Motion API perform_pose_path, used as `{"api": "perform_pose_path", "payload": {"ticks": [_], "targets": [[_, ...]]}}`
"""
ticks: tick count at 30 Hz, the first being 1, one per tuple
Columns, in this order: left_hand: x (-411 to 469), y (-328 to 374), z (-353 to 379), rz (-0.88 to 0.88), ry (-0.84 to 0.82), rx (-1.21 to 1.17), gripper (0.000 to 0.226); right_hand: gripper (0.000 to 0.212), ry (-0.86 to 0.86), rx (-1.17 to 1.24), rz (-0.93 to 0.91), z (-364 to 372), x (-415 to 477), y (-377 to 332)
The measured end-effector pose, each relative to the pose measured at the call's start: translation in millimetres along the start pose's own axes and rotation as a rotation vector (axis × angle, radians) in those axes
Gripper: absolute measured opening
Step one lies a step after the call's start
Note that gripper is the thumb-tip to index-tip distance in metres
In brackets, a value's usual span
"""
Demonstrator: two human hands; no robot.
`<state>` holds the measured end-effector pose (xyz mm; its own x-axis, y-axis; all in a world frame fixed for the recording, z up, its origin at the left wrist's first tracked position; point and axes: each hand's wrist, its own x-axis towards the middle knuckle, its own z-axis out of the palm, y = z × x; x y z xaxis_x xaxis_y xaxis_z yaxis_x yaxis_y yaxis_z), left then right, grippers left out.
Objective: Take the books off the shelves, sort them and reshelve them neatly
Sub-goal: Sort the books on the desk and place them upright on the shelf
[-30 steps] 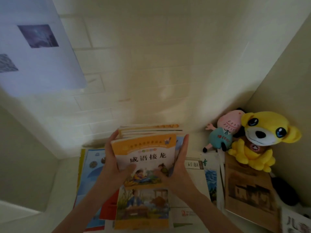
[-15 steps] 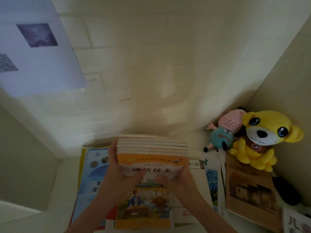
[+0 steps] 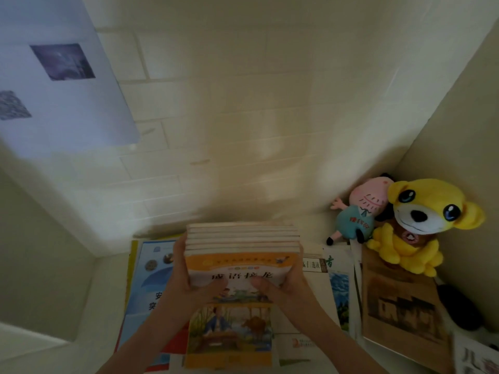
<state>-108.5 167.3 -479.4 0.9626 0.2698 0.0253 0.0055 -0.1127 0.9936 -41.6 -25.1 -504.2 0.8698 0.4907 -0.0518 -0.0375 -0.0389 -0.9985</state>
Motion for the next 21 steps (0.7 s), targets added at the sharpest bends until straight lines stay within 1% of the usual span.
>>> {"api": "perform_pose_path", "payload": {"ticks": [1,3,6,8,9,11,13,14,15,16,18,20,21], "targets": [[-1.1,0.9,-0.6,0.055,0.023,0.021,0.097,0.077,0.008,-0.026,-0.070,-0.9,-1.3,-1.4],[-4.2,8.0,-0.5,0.151,0.064,0.085,0.086,0.085,0.052,-0.120,-0.204,-0.5,-3.5,-1.9],[-0.7,6.4,-0.7,0.239,0.085,0.157,0.085,0.102,0.138,-0.256,-0.365,0.0,-6.1,-2.3],[0.9,-0.6,-5.8,0.309,0.090,0.237,0.082,0.101,0.171,-0.291,-0.428,-1.2,-5.0,-4.4],[0.8,-7.7,-9.0,0.323,0.078,0.274,0.078,0.099,0.179,-0.305,-0.445,-2.6,-4.0,-4.0],[0.4,-17.0,-12.6,0.286,0.039,0.404,0.076,0.100,0.177,-0.301,-0.454,-5.7,-1.5,-6.5],[-2.2,-25.5,-16.0,0.270,-0.010,0.528,0.079,0.105,0.162,-0.280,-0.445,-10.1,0.4,-5.6],[-2.1,-29.7,-17.1,0.277,-0.018,0.547,0.084,0.107,0.151,-0.269,-0.427,-11.8,1.0,-2.6],[-2.7,-30.9,-16.9,0.285,-0.005,0.573,0.089,0.109,0.140,-0.258,-0.405,-12.6,1.0,-0.5],[-3.9,-28.9,-14.4,0.330,0.017,0.602,0.094,0.109,0.131,-0.234,-0.378,-12.2,0.8,0.2],[-4.3,-20.8,-6.9,0.324,0.076,0.603,0.100,0.107,0.125,-0.216,-0.355,-12.1,1.6,1.0],[-1.7,-20.8,-6.2,0.488,0.087,0.676,0.101,0.102,0.111,-0.212,-0.357,-11.6,3.8,-0.7],[-1.2,-24.7,-6.2,0.571,0.084,0.662,0.099,0.100,0.108,-0.212,-0.362,-11.9,6.0,-0.2]]}}
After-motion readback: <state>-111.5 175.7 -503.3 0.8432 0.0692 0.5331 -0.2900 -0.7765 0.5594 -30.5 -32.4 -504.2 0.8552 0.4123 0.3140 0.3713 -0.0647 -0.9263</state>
